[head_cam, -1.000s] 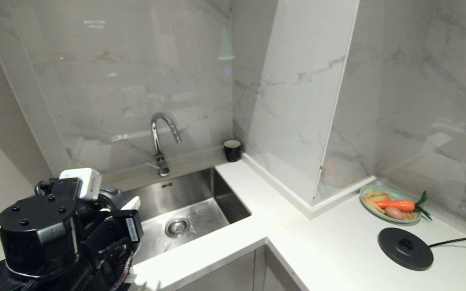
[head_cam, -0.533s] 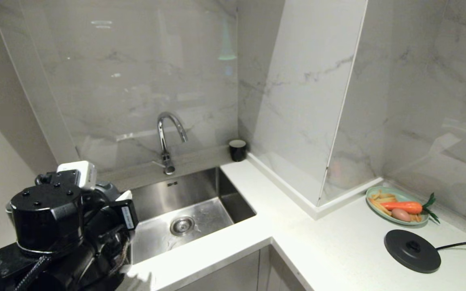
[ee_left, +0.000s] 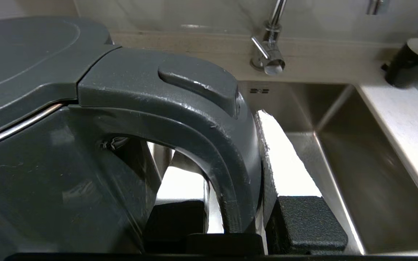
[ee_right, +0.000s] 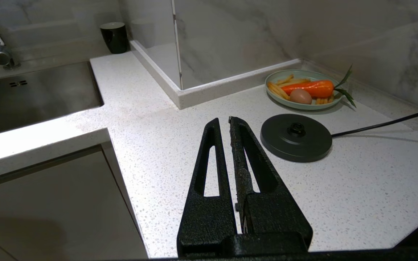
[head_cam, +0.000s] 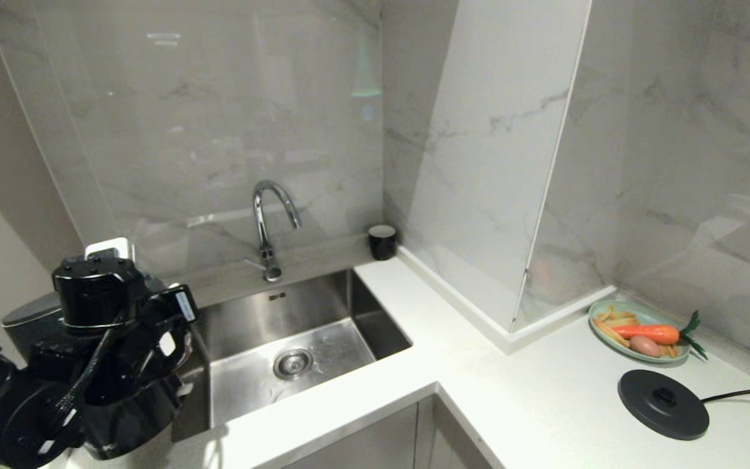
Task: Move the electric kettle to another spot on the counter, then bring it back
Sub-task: Place it by the sink
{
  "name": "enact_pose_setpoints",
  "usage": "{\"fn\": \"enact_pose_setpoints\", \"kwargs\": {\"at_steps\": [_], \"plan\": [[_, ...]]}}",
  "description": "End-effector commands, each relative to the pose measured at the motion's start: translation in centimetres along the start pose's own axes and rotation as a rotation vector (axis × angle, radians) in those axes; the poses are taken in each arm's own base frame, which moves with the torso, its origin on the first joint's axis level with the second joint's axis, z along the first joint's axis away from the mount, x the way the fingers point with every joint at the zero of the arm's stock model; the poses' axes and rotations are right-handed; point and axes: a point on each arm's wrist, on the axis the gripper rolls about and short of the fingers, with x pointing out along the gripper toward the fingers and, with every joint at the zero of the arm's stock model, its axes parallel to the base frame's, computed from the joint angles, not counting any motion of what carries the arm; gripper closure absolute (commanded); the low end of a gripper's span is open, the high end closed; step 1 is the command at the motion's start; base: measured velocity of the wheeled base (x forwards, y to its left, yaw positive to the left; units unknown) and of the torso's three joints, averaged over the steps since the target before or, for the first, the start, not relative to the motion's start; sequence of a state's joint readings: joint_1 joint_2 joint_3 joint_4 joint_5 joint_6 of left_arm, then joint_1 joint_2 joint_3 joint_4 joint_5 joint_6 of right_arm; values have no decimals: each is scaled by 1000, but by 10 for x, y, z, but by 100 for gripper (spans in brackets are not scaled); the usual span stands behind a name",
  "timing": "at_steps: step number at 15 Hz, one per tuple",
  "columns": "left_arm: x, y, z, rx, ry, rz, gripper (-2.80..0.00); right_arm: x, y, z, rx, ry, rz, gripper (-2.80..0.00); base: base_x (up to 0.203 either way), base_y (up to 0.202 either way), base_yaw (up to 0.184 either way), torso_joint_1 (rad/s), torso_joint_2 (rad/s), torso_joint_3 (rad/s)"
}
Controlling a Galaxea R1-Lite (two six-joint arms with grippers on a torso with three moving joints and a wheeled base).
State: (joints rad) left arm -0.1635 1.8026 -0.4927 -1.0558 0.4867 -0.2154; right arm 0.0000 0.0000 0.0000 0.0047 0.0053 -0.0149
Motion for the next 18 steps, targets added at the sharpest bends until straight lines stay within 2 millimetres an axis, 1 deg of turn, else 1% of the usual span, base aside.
{"fn": "enact_pose_setpoints", "kwargs": {"at_steps": [1,2,4,5,8,11,15,18], "plan": [[35,-2,-28,29,24,34,0,0,0,0,0,0,1,0,0,0,0,0,0,0],[47,-3,-32,45,-1,38,0,0,0,0,0,0,-1,0,0,0,0,0,0,0],[70,-4,-32,58,-50,55,0,0,0,0,0,0,1,0,0,0,0,0,0,0],[78,0,-33,67,-57,70,0,0,0,0,0,0,1,0,0,0,0,0,0,0],[85,12,-39,79,-33,72,0,0,0,0,0,0,1,0,0,0,0,0,0,0],[93,24,-45,81,-11,108,0,0,0,0,0,0,1,0,0,0,0,0,0,0],[91,32,-50,83,16,115,0,0,0,0,0,0,1,0,0,0,0,0,0,0],[86,34,-62,94,50,112,0,0,0,0,0,0,1,0,0,0,0,0,0,0]]}}
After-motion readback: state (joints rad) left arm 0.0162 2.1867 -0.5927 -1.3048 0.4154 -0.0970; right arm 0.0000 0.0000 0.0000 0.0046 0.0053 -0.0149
